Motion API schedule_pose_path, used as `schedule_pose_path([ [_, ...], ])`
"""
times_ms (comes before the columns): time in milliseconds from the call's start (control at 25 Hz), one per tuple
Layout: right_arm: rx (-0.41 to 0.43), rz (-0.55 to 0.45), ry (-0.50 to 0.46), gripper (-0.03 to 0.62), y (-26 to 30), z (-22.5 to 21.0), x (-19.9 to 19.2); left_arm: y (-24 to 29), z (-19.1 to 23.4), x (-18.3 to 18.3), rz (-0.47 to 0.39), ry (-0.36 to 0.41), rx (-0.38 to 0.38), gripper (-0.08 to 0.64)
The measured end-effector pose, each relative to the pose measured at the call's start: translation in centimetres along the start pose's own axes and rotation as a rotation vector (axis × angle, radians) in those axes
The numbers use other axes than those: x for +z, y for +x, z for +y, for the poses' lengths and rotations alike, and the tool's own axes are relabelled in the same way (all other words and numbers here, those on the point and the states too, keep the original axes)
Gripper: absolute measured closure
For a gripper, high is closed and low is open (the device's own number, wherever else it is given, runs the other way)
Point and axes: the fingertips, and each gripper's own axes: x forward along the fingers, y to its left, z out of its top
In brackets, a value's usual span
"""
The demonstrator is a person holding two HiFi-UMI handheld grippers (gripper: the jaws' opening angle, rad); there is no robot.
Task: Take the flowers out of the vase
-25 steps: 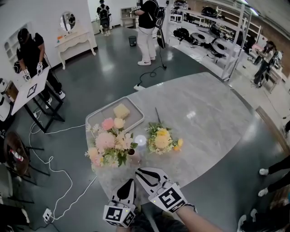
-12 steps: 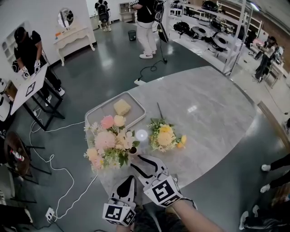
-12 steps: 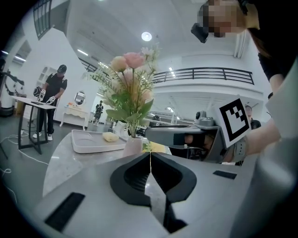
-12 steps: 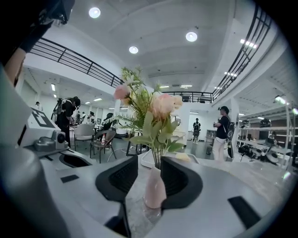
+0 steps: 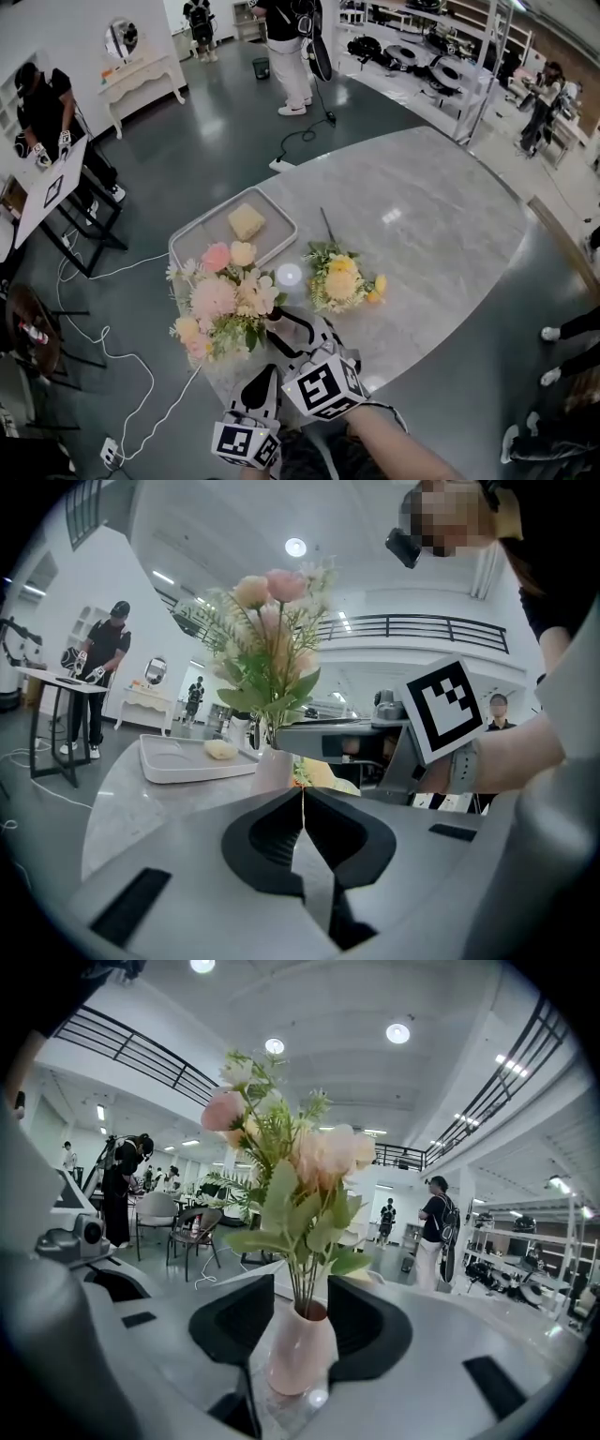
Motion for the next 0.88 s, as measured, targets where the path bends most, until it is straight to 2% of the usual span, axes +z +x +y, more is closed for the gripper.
schedule_pose_path([
  [360, -0.048, 0.037, -0.03, 0.423, 1.7, 0.0, 0.1, -0.1, 1.2, 0.0, 0.011, -0.004, -0.022, 0.545],
  [520, -0.066, 0.03, -0.051, 0.499, 1.5, -0.4, 0.2, 0.3, 1.2, 0.2, 0.019, -0.009, -0.032, 0.546],
  [640, -0.055, 0.005, -0.015, 0.529, 1.1, -0.6, 0.5, 0.5, 1.0, 0.4, 0.025, -0.012, -0.04, 0.545],
  [880, -0.027, -0.04, 0.039, 0.546, 0.1, -1.2, 1.2, 1.0, 0.4, 0.6, 0.036, -0.004, -0.055, 0.545],
])
